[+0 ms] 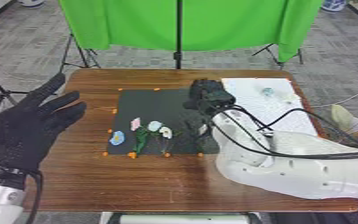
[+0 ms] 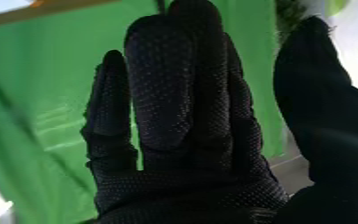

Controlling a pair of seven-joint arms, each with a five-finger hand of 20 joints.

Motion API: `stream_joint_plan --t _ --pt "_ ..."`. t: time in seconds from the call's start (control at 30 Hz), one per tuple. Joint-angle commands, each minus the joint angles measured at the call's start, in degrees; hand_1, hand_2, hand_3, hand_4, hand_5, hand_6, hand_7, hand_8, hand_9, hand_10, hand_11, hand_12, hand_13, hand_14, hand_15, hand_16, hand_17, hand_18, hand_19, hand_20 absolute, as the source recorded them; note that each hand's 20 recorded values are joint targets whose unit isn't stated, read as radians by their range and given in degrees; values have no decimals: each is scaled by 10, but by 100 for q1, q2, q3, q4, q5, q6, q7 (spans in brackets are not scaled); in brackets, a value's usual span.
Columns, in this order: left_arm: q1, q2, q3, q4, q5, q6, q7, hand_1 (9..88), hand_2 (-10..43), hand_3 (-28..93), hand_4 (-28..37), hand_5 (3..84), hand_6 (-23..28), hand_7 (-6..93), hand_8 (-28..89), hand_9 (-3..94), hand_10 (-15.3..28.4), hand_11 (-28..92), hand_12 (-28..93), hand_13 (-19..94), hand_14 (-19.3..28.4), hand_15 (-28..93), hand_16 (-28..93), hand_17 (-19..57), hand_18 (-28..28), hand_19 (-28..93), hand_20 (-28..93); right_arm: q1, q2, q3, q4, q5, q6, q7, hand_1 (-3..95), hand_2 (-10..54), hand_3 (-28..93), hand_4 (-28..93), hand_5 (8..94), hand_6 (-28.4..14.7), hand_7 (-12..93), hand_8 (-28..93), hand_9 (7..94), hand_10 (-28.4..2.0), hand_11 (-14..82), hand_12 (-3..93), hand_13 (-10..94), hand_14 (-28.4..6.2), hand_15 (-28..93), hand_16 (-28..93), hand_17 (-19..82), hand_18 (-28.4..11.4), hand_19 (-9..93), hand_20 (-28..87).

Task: Arrange flowers

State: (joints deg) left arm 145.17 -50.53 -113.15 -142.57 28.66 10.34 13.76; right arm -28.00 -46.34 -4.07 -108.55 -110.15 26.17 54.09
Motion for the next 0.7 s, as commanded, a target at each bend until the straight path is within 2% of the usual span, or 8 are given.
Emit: stream_joint_plan --t 0.03,0.07,0.13,0.23,0.4,0.57,0.6,0.7 --pt "632 -167 8 -42 -148 263 549 227 80 755 -261 288 65 166 -111 271 206 272 115 204 279 498 -87 -90 284 571 233 119 877 302 140 85 162 207 378 -95 744 -283 677 -8 146 -121 838 -113 236 159 783 -71 608 169 277 -215 837 199" --pt "656 -188 35 -8 -169 279 633 227 80 755 -261 288 65 166 -111 271 205 272 115 204 279 498 -87 -90 284 571 233 224 943 187 174 165 181 275 377 -95 744 -283 675 -10 145 -121 836 -116 234 159 783 -72 608 169 277 -216 837 199" --pt "829 -188 26 -8 -238 337 867 227 80 754 -262 288 65 166 -111 271 206 273 115 204 279 497 -88 -90 284 571 233 78 1049 372 272 290 57 280 374 -95 743 -283 662 -15 141 -120 832 -122 231 157 782 -76 607 167 279 -218 837 197" --pt "868 -191 26 7 -257 365 972 227 81 753 -263 288 65 167 -111 270 206 272 115 204 278 496 -88 -90 284 571 234 -212 1182 758 464 391 -130 374 365 -95 741 -283 632 -24 130 -118 822 -131 225 154 780 -82 604 163 282 -222 838 192" --pt "769 -170 59 31 -238 323 891 224 81 754 -265 287 65 167 -110 271 206 271 115 204 278 497 -87 -90 284 571 235 -331 1428 1023 790 636 -289 510 349 -95 743 -283 533 -41 108 -110 796 -145 224 149 775 -92 607 155 283 -230 845 176" --pt "631 -165 144 62 -222 314 736 224 82 754 -266 287 65 166 -110 270 205 271 116 204 278 495 -87 -90 284 570 235 -387 1605 1178 1134 874 -685 630 343 -95 743 -283 482 -50 97 -108 786 -151 227 147 773 -95 611 149 284 -235 852 157" --pt "648 -148 153 59 -219 315 770 225 82 754 -266 287 65 166 -110 270 205 271 116 204 278 495 -87 -90 284 570 235 -384 1629 1190 1207 907 -726 628 341 -95 743 -283 477 -51 95 -106 783 -153 227 146 772 -97 612 149 283 -236 853 155" --pt "645 -162 132 58 -214 322 710 225 82 753 -266 287 65 165 -110 270 206 271 116 203 278 495 -87 -90 284 570 236 -327 1719 1072 1366 1096 -843 574 339 -95 743 -283 464 -48 92 -104 774 -155 225 145 769 -98 614 148 282 -237 852 148"
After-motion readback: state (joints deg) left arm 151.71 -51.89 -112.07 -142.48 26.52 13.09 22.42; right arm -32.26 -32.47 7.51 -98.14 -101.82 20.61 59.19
